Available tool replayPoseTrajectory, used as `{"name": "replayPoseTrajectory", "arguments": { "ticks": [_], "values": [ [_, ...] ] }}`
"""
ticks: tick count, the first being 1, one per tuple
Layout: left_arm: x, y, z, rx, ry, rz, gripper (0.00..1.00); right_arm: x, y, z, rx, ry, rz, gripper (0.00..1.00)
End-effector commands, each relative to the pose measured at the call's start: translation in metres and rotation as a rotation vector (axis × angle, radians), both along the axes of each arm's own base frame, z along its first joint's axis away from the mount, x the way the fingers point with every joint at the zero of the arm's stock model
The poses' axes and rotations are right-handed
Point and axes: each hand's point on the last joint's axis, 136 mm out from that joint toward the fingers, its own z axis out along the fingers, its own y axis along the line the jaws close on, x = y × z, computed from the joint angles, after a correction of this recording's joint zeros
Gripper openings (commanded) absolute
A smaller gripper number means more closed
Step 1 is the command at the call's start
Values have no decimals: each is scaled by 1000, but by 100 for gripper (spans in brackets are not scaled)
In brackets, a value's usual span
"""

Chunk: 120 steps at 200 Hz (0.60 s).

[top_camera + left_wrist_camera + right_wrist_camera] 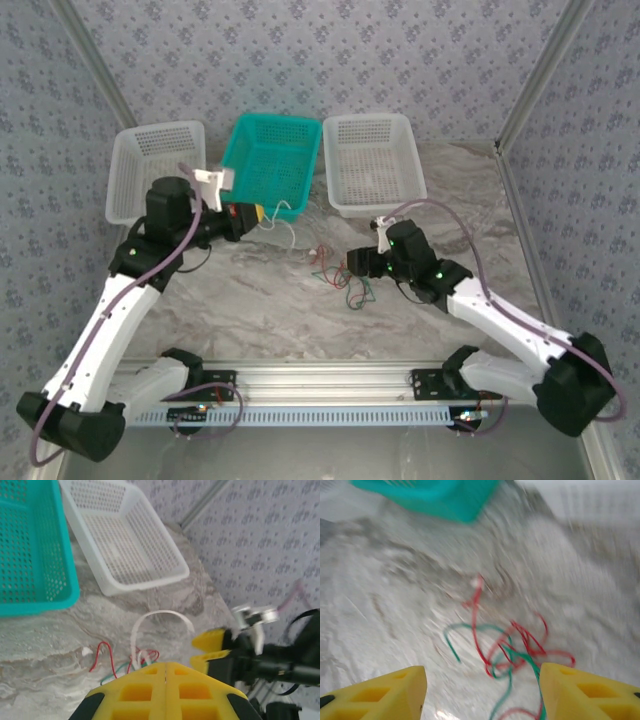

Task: Untangle the cables
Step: Pass the cable.

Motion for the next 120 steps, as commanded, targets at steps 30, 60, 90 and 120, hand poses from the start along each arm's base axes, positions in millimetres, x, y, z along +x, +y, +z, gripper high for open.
{"name": "replayPoseTrajectory", "arguments": {
  "ticks": [30,60,90,120],
  "values": [
    [-23,-23,6,23,-41,-196,0,-30,75,103,55,-763,405,82],
    [-35,-37,5,47,-64,-293,0,-34,109,121,54,-779,575,84],
    [-35,-38,14,25,-92,-275,0,-21,128,119,132,-724,559,84],
    [-38,-38,31,-28,-138,-272,0,-3,146,98,143,-662,528,71]
  ]
}}
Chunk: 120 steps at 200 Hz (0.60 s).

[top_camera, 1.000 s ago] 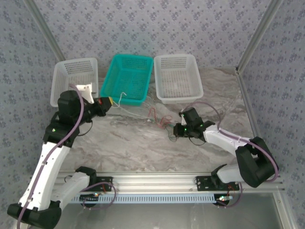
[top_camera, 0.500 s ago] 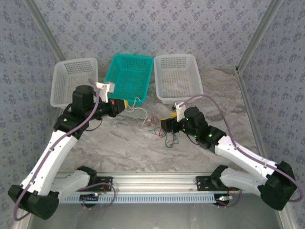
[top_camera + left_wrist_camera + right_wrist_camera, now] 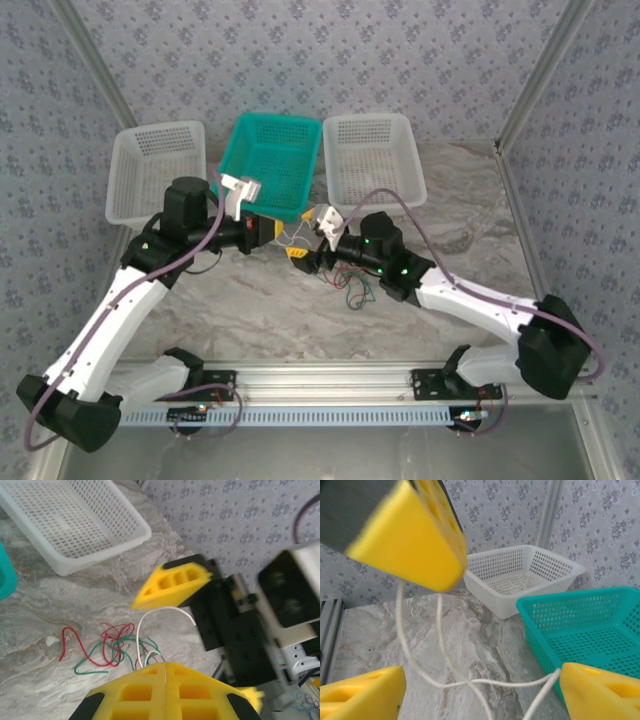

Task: Untangle the cables
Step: Pass the cable.

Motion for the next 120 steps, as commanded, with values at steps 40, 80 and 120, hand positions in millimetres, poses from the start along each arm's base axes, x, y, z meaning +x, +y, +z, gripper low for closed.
{"name": "replayPoseTrajectory", "arguments": {
  "ticks": [40,80,120],
  "values": [
    [-5,33,36,74,-169,139,0,34,-2,-13,20,63,-114,0],
    [6,99,3,476,-205,353,0,40,-40,-7,-42,129,-187,0],
    [11,128,-25,744,-214,368,10,31,-61,27,-32,127,-205,0]
  ]
}}
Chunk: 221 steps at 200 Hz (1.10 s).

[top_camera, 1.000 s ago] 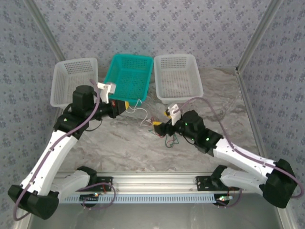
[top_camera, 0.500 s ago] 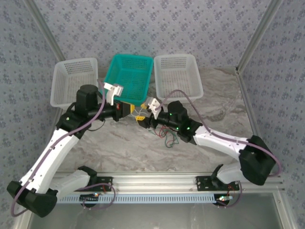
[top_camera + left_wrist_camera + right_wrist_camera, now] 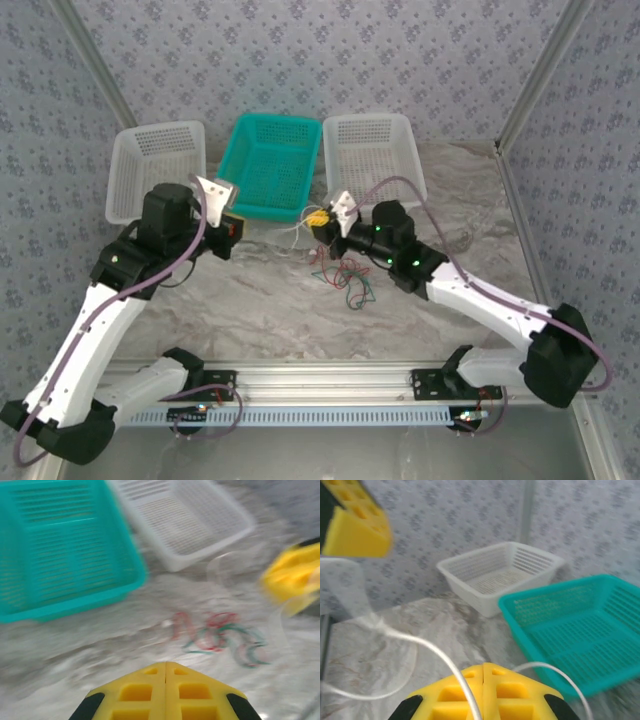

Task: Untangle the cables
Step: Pass the cable.

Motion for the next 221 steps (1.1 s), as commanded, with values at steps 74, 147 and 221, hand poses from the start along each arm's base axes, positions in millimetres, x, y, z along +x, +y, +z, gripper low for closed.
{"name": "replayPoseTrajectory", "arguments": {
  "ticks": [74,147,221],
  "values": [
    [-23,-50,42,-292,-77,-239,36,7,-23,34,-27,89,-85,0],
    [-39,-105,74,-455,-45,-465,65,12,-15,29,-25,147,-76,0],
    [3,-128,-12,-268,99,-349,51,11,-15,39,-2,165,-66,0]
  ]
}}
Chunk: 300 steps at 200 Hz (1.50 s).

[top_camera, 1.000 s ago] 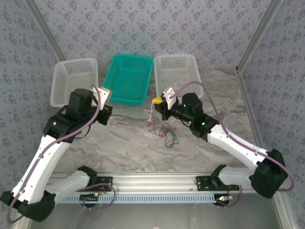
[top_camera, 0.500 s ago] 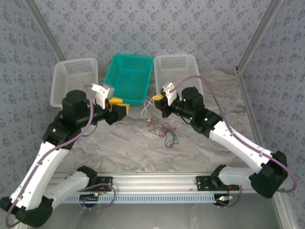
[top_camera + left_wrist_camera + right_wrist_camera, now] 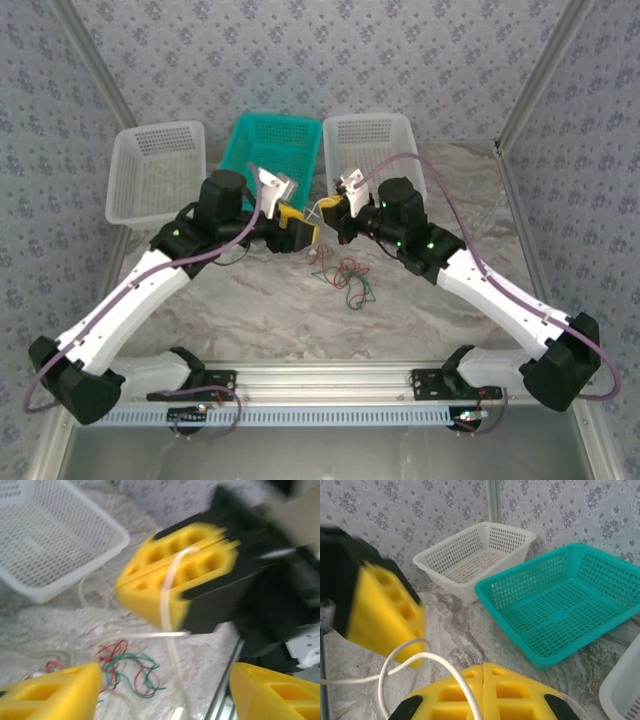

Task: Untangle the cables
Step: Pass the cable, then place the cable into the container.

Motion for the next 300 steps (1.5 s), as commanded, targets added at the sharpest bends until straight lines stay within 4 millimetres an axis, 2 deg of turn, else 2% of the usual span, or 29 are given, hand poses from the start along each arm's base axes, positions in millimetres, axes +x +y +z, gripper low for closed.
{"name": "replayPoseTrajectory", "arguments": {
  "ticks": [1,11,21,37,44,47,51,63,66,71,91,110,145,162,179,197,212,228,237,246,263,286,300],
  "values": [
    [8,11,-9,60,-44,63,50,-1,1,13,30,11,10,0],
    [9,11,-13,64,-38,69,30,-2,1,14,34,12,16,0],
    [8,12,-10,52,-43,74,0,-1,2,13,32,15,15,0],
    [11,19,-2,49,-73,116,0,-1,2,10,26,17,16,1],
    [17,28,4,54,-87,165,0,-4,3,9,28,20,29,15],
    [20,33,7,58,-94,194,0,-4,3,10,29,20,34,25],
    [26,42,10,63,-96,235,0,-5,4,9,31,23,38,43],
    [46,77,22,85,-95,389,0,-3,0,6,41,46,7,79],
    [52,88,25,89,-95,431,0,-3,-1,5,45,53,-3,84],
    [61,106,31,96,-97,495,0,-2,-3,6,56,54,-13,88],
    [96,177,46,111,-98,726,0,-7,-8,7,84,53,-5,91],
    [127,235,46,190,-103,905,0,-13,-11,8,93,46,4,92],
    [176,326,18,275,-33,1143,0,-11,-19,0,67,83,-19,91],
    [198,354,0,244,19,1186,0,-12,-22,-4,57,92,-26,91],
    [222,380,-29,244,105,1223,0,-12,-26,-8,47,97,-35,91],
    [244,397,-65,167,225,1219,0,-12,-28,-11,42,103,-41,91],
    [256,407,-82,122,279,1216,0,-12,-30,-15,31,112,-43,91],
    [263,411,-86,141,290,1207,25,-13,-32,-18,18,114,-47,91],
    [264,410,-80,138,287,1201,37,-12,-34,-21,10,116,-53,91],
    [263,407,-73,121,277,1192,53,-11,-36,-24,8,119,-64,91],
    [258,399,-50,68,240,1179,69,-6,-40,-28,17,135,-87,91],
    [242,383,-15,-9,190,1151,70,1,-47,-34,23,168,-136,91],
    [229,355,9,-80,150,1073,68,9,-58,-41,10,181,-207,91]
  ]
}}
